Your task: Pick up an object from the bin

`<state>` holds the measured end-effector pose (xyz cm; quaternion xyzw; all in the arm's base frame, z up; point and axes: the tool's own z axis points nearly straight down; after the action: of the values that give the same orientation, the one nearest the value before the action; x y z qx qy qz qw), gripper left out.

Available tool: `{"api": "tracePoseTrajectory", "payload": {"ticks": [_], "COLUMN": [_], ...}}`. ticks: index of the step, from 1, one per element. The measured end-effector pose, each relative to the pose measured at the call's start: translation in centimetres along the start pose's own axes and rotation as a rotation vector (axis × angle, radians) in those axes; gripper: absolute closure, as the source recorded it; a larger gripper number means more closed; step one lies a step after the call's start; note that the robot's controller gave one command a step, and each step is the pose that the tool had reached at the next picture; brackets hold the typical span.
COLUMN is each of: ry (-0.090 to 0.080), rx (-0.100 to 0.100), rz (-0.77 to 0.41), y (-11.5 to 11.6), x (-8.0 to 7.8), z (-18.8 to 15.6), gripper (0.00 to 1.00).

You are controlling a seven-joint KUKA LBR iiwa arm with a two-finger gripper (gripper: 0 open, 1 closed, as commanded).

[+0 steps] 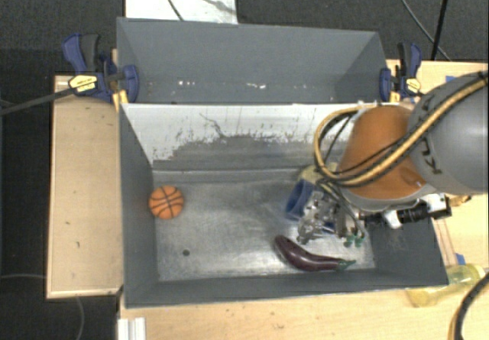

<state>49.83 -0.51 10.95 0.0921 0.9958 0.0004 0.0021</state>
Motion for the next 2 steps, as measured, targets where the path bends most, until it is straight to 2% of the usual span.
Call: {"api": "tracePoseTrajectory", "payload": {"ticks": [1, 2], "ry": [0.0, 0.011], "rx": [0.0, 0.002], "rz": [0.0, -0.002], "y": [0.0, -0.2], "x": [0.0, 0.3], "z": [0.0, -4.2], "gripper": [1.0, 1.0]}}
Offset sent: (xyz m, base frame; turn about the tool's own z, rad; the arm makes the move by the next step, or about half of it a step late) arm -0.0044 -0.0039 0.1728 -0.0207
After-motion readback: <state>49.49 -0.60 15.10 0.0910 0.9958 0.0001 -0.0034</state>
